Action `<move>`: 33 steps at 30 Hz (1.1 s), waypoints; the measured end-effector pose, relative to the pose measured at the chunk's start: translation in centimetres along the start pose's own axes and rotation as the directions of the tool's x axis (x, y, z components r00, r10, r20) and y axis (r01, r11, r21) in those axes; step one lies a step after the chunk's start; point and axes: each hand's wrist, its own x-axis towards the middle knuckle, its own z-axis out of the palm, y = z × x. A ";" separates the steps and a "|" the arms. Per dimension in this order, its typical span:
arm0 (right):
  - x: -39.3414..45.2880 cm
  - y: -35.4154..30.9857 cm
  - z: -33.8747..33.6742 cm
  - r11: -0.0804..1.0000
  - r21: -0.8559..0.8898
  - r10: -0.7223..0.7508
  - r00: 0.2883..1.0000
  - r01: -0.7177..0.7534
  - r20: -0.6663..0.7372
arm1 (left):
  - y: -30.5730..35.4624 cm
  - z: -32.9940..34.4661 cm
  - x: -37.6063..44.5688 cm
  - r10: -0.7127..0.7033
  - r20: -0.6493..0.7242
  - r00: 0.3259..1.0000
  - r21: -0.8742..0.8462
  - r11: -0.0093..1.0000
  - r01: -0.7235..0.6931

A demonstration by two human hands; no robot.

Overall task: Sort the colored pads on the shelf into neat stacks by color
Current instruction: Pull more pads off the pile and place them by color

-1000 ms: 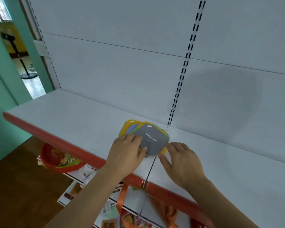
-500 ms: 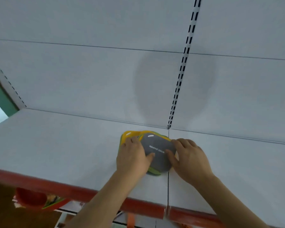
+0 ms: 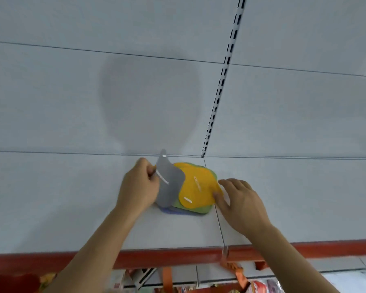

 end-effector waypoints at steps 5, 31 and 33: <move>1.4 -1.9 -0.6 0.985 0.111 -0.149 0.981 0.136 0.125 | -3.6 -2.2 2.1 -0.198 -0.060 0.978 -0.235 0.955 0.179; 8.3 -1.4 -0.6 0.970 0.196 0.067 0.930 -0.146 0.362 | -1.3 -2.1 0.4 -0.227 0.271 0.935 -0.615 0.706 0.350; 8.2 -1.5 -0.8 0.976 0.117 0.122 0.903 -0.185 0.412 | -1.1 -1.9 0.3 -0.227 0.274 0.935 -0.593 0.725 0.350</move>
